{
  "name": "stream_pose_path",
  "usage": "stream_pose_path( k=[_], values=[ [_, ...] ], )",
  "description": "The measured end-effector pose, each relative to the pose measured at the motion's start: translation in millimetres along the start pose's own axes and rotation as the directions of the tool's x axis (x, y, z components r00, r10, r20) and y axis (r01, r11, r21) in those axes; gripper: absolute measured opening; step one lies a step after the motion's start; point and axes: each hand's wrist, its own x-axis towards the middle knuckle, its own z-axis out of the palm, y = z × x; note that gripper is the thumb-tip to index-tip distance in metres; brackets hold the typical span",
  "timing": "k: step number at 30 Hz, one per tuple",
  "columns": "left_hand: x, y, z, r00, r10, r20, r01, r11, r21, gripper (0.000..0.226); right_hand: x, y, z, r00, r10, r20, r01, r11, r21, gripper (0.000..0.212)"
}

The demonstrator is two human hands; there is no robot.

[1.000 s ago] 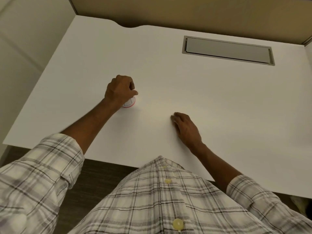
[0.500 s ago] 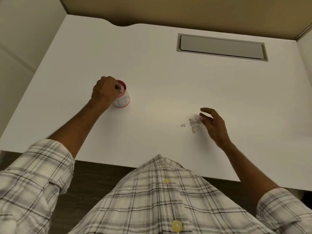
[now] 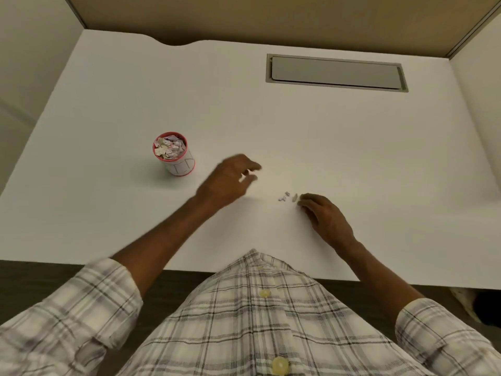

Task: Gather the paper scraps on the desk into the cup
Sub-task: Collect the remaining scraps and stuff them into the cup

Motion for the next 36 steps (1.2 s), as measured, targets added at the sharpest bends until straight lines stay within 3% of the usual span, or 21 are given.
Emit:
stream_pose_path(
  k=[4,7,11,16,23,28,34,36],
  values=[
    [-9.3,0.2,63.5,0.981,0.025,0.193,-0.032,0.999,0.034,0.039,-26.7,15.9,-10.0,0.99,0.114,-0.079,-0.114,0.993,0.013,0.03],
    [-5.4,-1.7,95.4,0.965,0.099,0.245,-0.127,0.986,0.104,0.051,-38.3,22.0,-13.5,0.975,0.22,-0.014,-0.218,0.971,0.093,0.049],
    [5.3,-8.8,116.6,0.926,0.164,0.339,-0.27,0.917,0.293,0.05,-32.6,12.6,-1.4,0.986,0.155,0.063,-0.16,0.984,0.082,0.063],
    [1.6,-21.8,108.0,0.911,0.308,0.274,-0.39,0.86,0.33,0.029,-12.8,0.6,7.0,0.997,0.07,0.043,-0.073,0.995,0.069,0.048],
    [-10.4,-34.1,99.5,0.966,0.161,0.2,-0.22,0.923,0.316,0.022,8.1,10.7,-1.5,0.984,-0.151,0.098,0.155,0.987,-0.034,0.044],
    [-6.3,-27.5,98.4,0.979,0.123,0.165,-0.17,0.938,0.304,0.023,0.7,24.6,-17.0,0.963,-0.23,0.144,0.248,0.961,-0.122,0.036],
    [-9.0,-25.7,101.9,0.991,0.1,0.089,-0.119,0.966,0.231,0.017,-43.4,46.7,-29.4,0.917,-0.229,0.328,0.284,0.95,-0.133,0.053],
    [-12.0,-25.0,102.6,0.991,0.111,0.069,-0.124,0.968,0.219,0.014,-57.0,48.4,-31.4,0.914,-0.202,0.352,0.256,0.96,-0.111,0.075]
  ],
)
